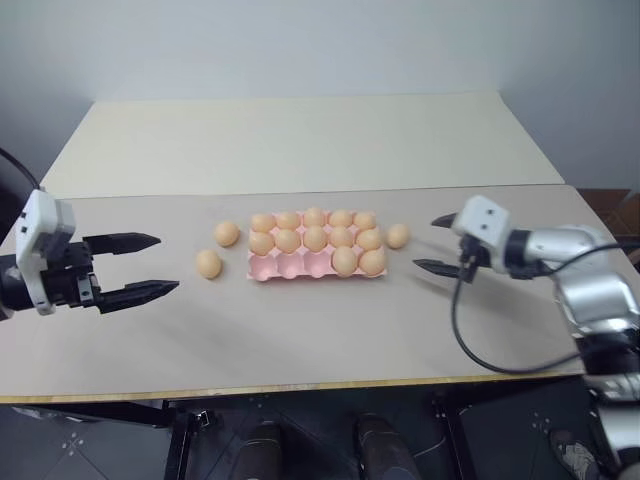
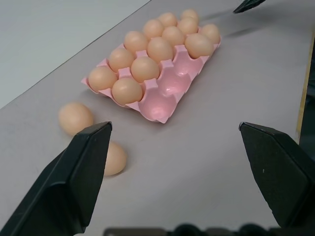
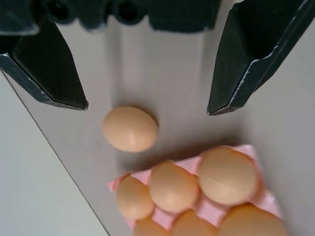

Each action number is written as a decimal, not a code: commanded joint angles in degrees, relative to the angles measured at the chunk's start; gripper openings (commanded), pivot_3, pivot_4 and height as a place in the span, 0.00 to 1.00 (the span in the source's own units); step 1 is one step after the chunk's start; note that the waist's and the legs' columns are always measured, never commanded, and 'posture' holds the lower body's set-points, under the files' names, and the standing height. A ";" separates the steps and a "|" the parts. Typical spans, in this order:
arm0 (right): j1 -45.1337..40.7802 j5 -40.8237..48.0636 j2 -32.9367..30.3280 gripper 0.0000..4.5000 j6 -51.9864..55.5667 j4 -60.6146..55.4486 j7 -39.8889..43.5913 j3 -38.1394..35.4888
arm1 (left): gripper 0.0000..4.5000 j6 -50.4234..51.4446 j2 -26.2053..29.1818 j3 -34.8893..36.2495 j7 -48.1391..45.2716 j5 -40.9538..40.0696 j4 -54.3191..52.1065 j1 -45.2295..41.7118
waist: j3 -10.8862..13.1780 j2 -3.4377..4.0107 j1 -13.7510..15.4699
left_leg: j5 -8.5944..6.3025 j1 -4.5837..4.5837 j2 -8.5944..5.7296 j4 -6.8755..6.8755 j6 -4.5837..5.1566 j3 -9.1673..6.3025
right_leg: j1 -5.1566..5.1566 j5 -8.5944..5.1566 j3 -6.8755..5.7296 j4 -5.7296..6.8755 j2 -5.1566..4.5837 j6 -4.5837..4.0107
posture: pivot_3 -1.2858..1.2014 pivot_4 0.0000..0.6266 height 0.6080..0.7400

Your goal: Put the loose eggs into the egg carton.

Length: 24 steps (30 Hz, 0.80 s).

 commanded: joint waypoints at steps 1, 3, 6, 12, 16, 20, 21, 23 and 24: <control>-5.63 -4.39 2.13 0.99 -7.66 8.91 -1.60 2.35 | 1.00 -0.87 -0.19 1.35 0.39 -0.40 -1.62 -0.05 | 0.00 0.00 -0.07 | 0.00 -0.01 0.00 0.00 0.00 0.00 | 0.00 0.00 0.00 0.00 0.00 0.00 | 0.52 0.24 1.00; -9.09 -6.65 4.63 0.99 -10.05 15.14 -3.06 4.09 | 1.00 -0.75 -0.41 1.84 0.53 -0.52 -2.07 0.39 | 0.00 0.00 -0.18 | 0.00 0.00 0.00 0.00 0.00 -0.01 | -0.01 0.00 -0.01 0.02 0.00 0.00 | 0.52 0.24 1.00; -12.22 -9.75 6.70 0.99 -14.67 22.13 -4.26 6.05 | 1.00 -0.64 -0.64 2.38 0.69 -0.60 -2.67 0.96 | 0.00 0.00 -0.18 | 0.00 0.04 0.00 0.00 0.00 -0.01 | 0.03 0.01 -0.01 0.03 0.00 -0.02 | 0.52 0.24 1.00; -17.27 -14.76 10.17 0.91 -20.34 33.55 -7.97 8.60 | 1.00 -0.33 -0.82 2.92 1.01 -0.89 -4.07 2.10 | 0.00 0.00 -0.57 | 0.00 0.03 0.00 0.00 -0.01 -0.01 | 0.01 0.01 0.01 0.04 0.00 -0.02 | 0.52 0.24 1.00; -18.13 -14.14 10.96 0.65 -20.12 35.14 -7.91 7.63 | 1.00 0.00 -0.71 3.92 0.98 -1.06 -5.00 3.03 | 0.00 0.00 -0.68 | 0.00 0.07 0.01 0.00 -0.01 -0.02 | 0.02 0.02 0.02 0.07 0.02 -0.03 | 0.52 0.24 1.00; -16.32 -12.69 9.29 0.53 -18.41 31.65 -6.34 6.11 | 1.00 -0.05 -0.91 4.20 1.26 -0.92 -5.50 3.50 | 0.00 0.00 -0.61 | 0.00 0.06 0.01 0.00 -0.01 -0.02 | 0.02 0.02 0.03 0.06 0.02 -0.03 | 0.52 0.24 1.00; -15.54 -12.88 8.23 0.53 -17.76 29.89 -6.41 5.82 | 1.00 0.08 -1.05 4.25 1.47 -1.10 -5.60 3.43 | 0.00 0.00 -0.54 | 0.00 0.06 0.01 0.00 -0.01 -0.02 | 0.02 0.02 0.03 0.06 0.02 -0.03 | 0.52 0.24 1.00; -13.85 -14.60 5.27 0.53 -16.74 25.33 -7.10 5.69 | 1.00 -0.02 -1.10 4.19 1.70 -1.16 -5.55 3.16 | 0.01 0.02 -0.30 | 0.00 0.04 0.00 0.00 -0.01 -0.03 | 0.02 0.02 0.02 0.05 0.01 -0.03 | 0.52 0.24 1.00; -13.13 -14.96 4.08 0.53 -15.89 23.00 -7.27 5.45 | 1.00 -0.13 -1.06 4.13 1.77 -1.14 -5.39 2.95 | 0.01 0.02 -0.23 | 0.00 0.03 -0.01 0.00 -0.01 -0.03 | 0.02 0.02 0.02 0.04 0.00 -0.03 | 0.52 0.24 1.00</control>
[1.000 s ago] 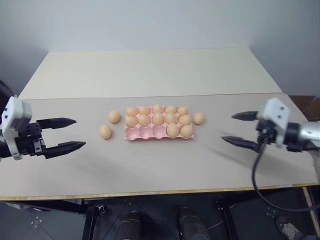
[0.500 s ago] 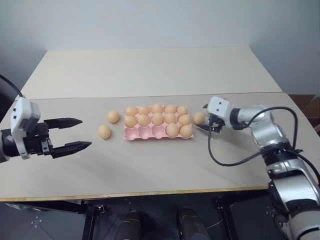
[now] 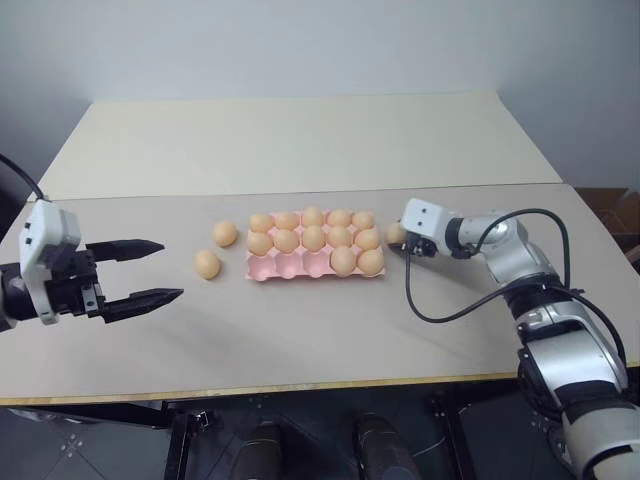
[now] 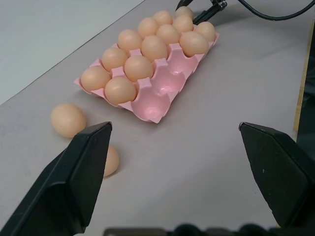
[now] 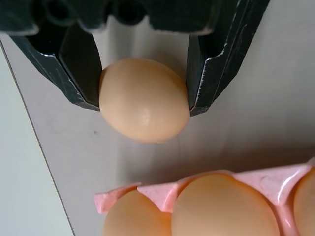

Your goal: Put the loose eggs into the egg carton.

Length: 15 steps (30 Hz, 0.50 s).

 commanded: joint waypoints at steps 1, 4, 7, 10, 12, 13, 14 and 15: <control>1.37 -0.83 -4.77 0.53 3.35 -9.70 -0.82 -3.20 | 1.00 -0.38 0.16 1.63 0.45 -1.01 -0.55 -0.97 | 0.00 0.00 0.12 | 0.00 0.00 -0.01 0.00 0.00 0.00 | 0.00 0.00 0.00 0.00 -0.01 0.00 | 0.52 0.24 1.00; 2.82 1.28 -4.86 0.53 9.02 -20.48 -0.69 -5.13 | 1.00 -0.02 0.05 1.39 0.65 -1.77 0.15 -2.08 | 0.00 0.00 -0.29 | 0.00 0.02 0.01 0.00 0.00 0.00 | -0.01 0.00 0.00 0.03 0.01 0.00 | 0.52 0.24 1.00; 2.91 4.72 -0.67 0.53 15.69 -31.97 0.25 -5.70 | 1.00 0.49 0.06 0.99 0.73 -2.28 0.63 -2.98 | 0.00 0.00 -0.99 | -0.01 0.11 0.17 -0.01 0.01 0.05 | -0.01 0.02 0.12 0.08 0.19 -0.03 | 0.52 0.24 1.00; 2.87 5.43 4.76 0.53 21.76 -38.84 -0.02 -3.86 | 1.00 0.67 0.26 0.48 0.76 -2.29 0.75 -3.20 | 0.00 0.00 -1.30 | -0.01 0.15 0.49 -0.02 0.02 0.08 | -0.02 0.07 0.15 0.08 0.51 -0.13 | 0.52 0.24 1.00; 3.55 6.34 8.36 0.53 24.89 -42.09 0.63 -1.71 | 1.00 0.85 0.33 0.37 0.85 -2.40 0.58 -3.23 | 0.00 0.00 -1.04 | -0.01 0.14 0.52 -0.02 0.02 0.07 | -0.03 0.08 0.11 0.08 0.53 -0.15 | 0.52 0.24 1.00; 4.00 6.02 9.88 0.53 25.93 -43.03 0.42 -0.51 | 1.00 0.92 0.38 0.38 0.86 -2.44 0.53 -3.23 | 0.00 0.00 -0.87 | -0.01 0.12 0.52 -0.01 0.02 0.07 | -0.03 0.09 0.10 0.06 0.51 -0.16 | 0.52 0.24 1.00; 4.40 5.53 10.95 0.53 26.55 -43.57 0.26 0.56 | 1.00 0.99 0.43 0.42 0.89 -2.46 0.47 -3.24 | 0.00 0.00 -0.61 | -0.01 0.11 0.50 -0.01 0.02 0.08 | -0.04 0.10 0.11 0.04 0.50 -0.17 | 0.52 0.24 1.00; 4.78 5.00 11.84 0.53 27.28 -43.94 0.16 1.64 | 1.00 1.14 0.52 0.57 0.92 -2.56 0.39 -3.24 | 0.00 0.00 -0.45 | -0.02 0.11 0.49 -0.01 0.01 0.08 | -0.04 0.10 0.11 0.02 0.49 -0.17 | 0.52 0.24 1.00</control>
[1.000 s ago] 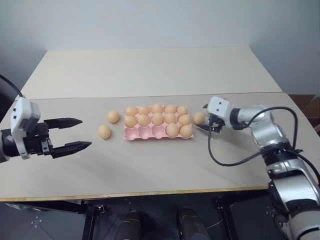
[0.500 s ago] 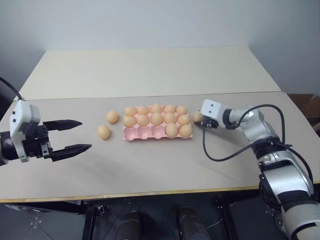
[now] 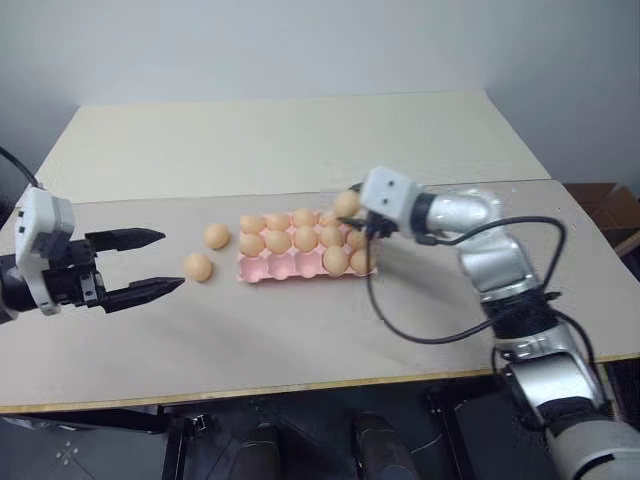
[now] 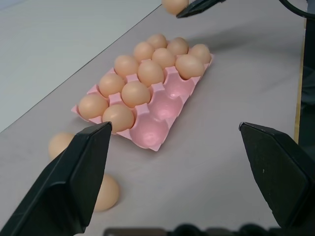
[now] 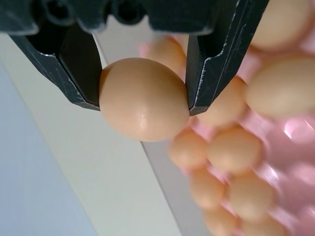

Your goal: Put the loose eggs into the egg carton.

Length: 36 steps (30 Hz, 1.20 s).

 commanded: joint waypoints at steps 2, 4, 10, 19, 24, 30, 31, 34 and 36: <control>1.30 0.17 2.17 0.53 2.90 -3.64 0.65 3.39 | 1.00 0.36 0.83 1.27 0.19 -0.64 -0.65 -0.28 | 0.00 0.00 0.70 | 0.00 -0.02 -0.02 0.00 -0.01 0.00 | 0.00 0.00 -0.01 -0.03 -0.02 0.00 | 0.52 0.24 1.00; 1.81 0.30 3.28 0.53 4.07 -4.27 1.03 5.00 | 1.00 0.34 0.94 1.81 -0.10 -0.58 -0.66 0.23 | 0.00 0.00 1.10 | 0.00 -0.05 -0.05 0.02 -0.02 -0.01 | 0.00 0.00 -0.04 -0.04 -0.06 0.00 | 0.52 0.24 1.00; 2.52 -0.47 5.89 0.71 7.65 -3.82 0.83 7.99 | 1.00 0.33 0.90 1.69 0.10 -0.53 -0.89 0.61 | 0.00 0.00 1.08 | 0.00 -0.02 -0.01 0.01 -0.02 -0.01 | -0.04 0.01 -0.04 -0.01 0.00 -0.02 | 0.52 0.24 1.00; 2.22 1.28 3.63 1.00 13.72 -10.10 -0.12 3.77 | 1.00 -0.07 0.99 0.46 -0.02 -0.29 -0.14 -0.44 | 0.00 0.00 1.21 | 0.00 -0.07 -0.02 0.01 -0.02 0.00 | -0.10 0.02 -0.04 -0.01 -0.01 -0.03 | 0.52 0.24 1.00; 2.65 6.85 -0.13 1.00 19.88 -17.87 1.97 -3.23 | 1.00 -0.08 1.13 0.03 -0.20 -0.20 0.76 -1.63 | 0.00 -0.01 1.45 | 0.00 -0.07 -0.02 0.01 -0.02 0.00 | -0.10 0.02 -0.03 -0.02 -0.02 -0.03 | 0.52 0.24 1.00; 7.98 21.61 -11.21 1.00 25.39 -25.84 10.29 -18.96 | 1.00 -1.08 0.33 1.21 0.88 0.45 3.59 -2.20 | 0.00 -0.02 1.91 | -0.01 -0.13 -0.02 0.01 -0.02 -0.01 | -0.09 0.02 -0.07 -0.08 -0.05 -0.03 | 0.52 0.24 1.00; 8.92 23.61 -12.65 1.00 25.59 -26.25 11.24 -20.78 | 1.00 -1.14 0.21 1.43 1.15 0.43 4.10 -2.34 | 0.00 -0.02 1.98 | -0.01 -0.13 -0.02 0.01 -0.02 -0.01 | -0.06 0.02 -0.09 -0.10 -0.05 -0.03 | 0.52 0.24 1.00; 12.08 31.07 -18.80 1.00 28.03 -25.00 15.77 -28.50 | 1.00 -0.65 1.06 4.04 0.96 0.16 6.96 -1.64 | 0.00 -0.03 1.76 | -0.01 -0.07 -0.03 0.02 -0.01 0.00 | 0.00 0.02 -0.09 -0.08 -0.05 -0.03 | 0.52 0.24 1.00; 14.05 34.97 -21.81 1.00 29.58 -24.33 17.92 -31.58 | 1.00 -1.05 1.80 5.13 0.05 0.98 8.38 -0.27 | 0.00 -0.03 1.50 | -0.01 -0.04 0.01 0.00 -0.01 0.01 | 0.00 0.02 -0.08 -0.08 -0.02 -0.04 | 0.52 0.24 1.00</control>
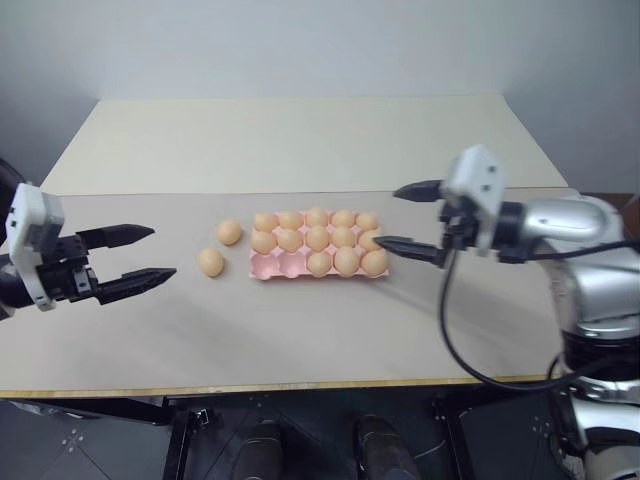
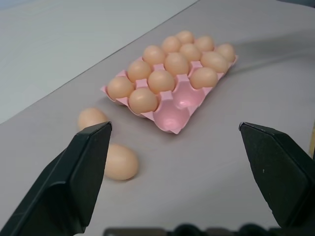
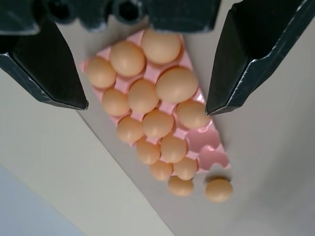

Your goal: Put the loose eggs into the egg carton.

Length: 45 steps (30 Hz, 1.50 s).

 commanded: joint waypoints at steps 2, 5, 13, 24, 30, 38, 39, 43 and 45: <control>4.46 8.36 -6.08 1.00 1.24 -0.23 5.29 -7.65 | 1.00 -2.24 2.52 3.93 -2.25 2.70 2.86 3.27 | 0.00 0.00 -0.29 | -0.02 0.03 0.05 -0.04 0.04 0.03 | 0.00 0.00 0.01 -0.01 0.04 0.00 | 0.52 0.24 1.00; 7.51 7.49 -8.03 1.00 -1.19 -0.04 3.88 -6.68 | 1.00 -3.81 1.77 3.82 -1.26 4.42 3.84 4.75 | 0.00 0.00 -0.27 | -0.04 0.09 0.06 -0.04 0.07 0.07 | 0.04 -0.01 0.03 0.00 0.05 -0.01 | 0.52 0.24 1.00; 7.87 7.98 -5.99 1.00 -3.48 -0.20 -2.10 -4.53 | 1.00 -0.27 -6.65 -2.72 10.81 5.13 -1.33 1.81 | -0.01 -0.02 0.26 | -0.04 0.07 0.04 -0.01 0.06 0.08 | 0.08 0.02 0.03 -0.03 -0.01 -0.04 | 0.52 0.24 1.00; 6.71 8.74 -5.72 1.00 -4.37 -1.80 -7.09 -3.43 | 1.00 5.65 -21.20 -16.98 33.29 14.03 3.85 -13.64 | -0.03 -0.09 0.91 | -0.04 0.01 -0.05 0.08 0.06 0.03 | 0.09 0.05 0.03 -0.02 -0.04 0.01 | 0.52 0.24 1.00; 7.11 9.20 -6.10 1.00 -4.61 -2.71 -7.56 -3.48 | 1.00 8.85 -25.30 -20.59 41.03 18.16 7.96 -18.04 | -0.04 -0.09 1.04 | -0.04 0.00 -0.08 0.09 0.06 0.02 | 0.09 0.05 0.03 -0.01 -0.04 0.01 | 0.52 0.24 1.00; 7.55 9.60 -6.24 1.00 -4.55 -3.30 -9.20 -4.08 | 0.87 13.77 -26.11 -22.95 41.08 18.63 8.84 -19.31 | -0.04 -0.09 1.16 | -0.04 0.00 -0.09 0.09 0.05 0.02 | 0.09 0.05 0.03 -0.01 -0.05 0.01 | 0.52 0.24 1.00; 7.39 9.54 -6.30 1.00 -4.78 -3.21 -9.42 -3.96 | 0.81 14.15 -26.17 -23.23 40.96 18.66 8.35 -19.17 | -0.04 -0.09 1.25 | -0.04 0.00 -0.10 0.09 0.05 0.02 | 0.09 0.05 0.03 -0.01 -0.06 0.01 | 0.52 0.24 1.00; 6.05 9.31 -6.04 1.00 -5.31 -1.96 -10.45 -3.41 | 0.49 14.25 -26.80 -22.61 42.16 18.97 7.99 -19.47 | -0.04 -0.09 1.34 | -0.04 0.02 -0.12 0.09 0.05 0.02 | 0.12 0.05 0.03 -0.02 -0.07 0.01 | 0.52 0.24 1.00; 5.92 9.48 -5.91 1.00 -5.53 -1.62 -10.73 -3.40 | 0.43 14.40 -26.61 -21.40 42.32 18.47 7.10 -19.43 | -0.04 -0.10 1.34 | -0.04 0.02 -0.12 0.09 0.05 0.02 | 0.12 0.05 0.03 -0.02 -0.08 0.01 | 0.52 0.24 1.00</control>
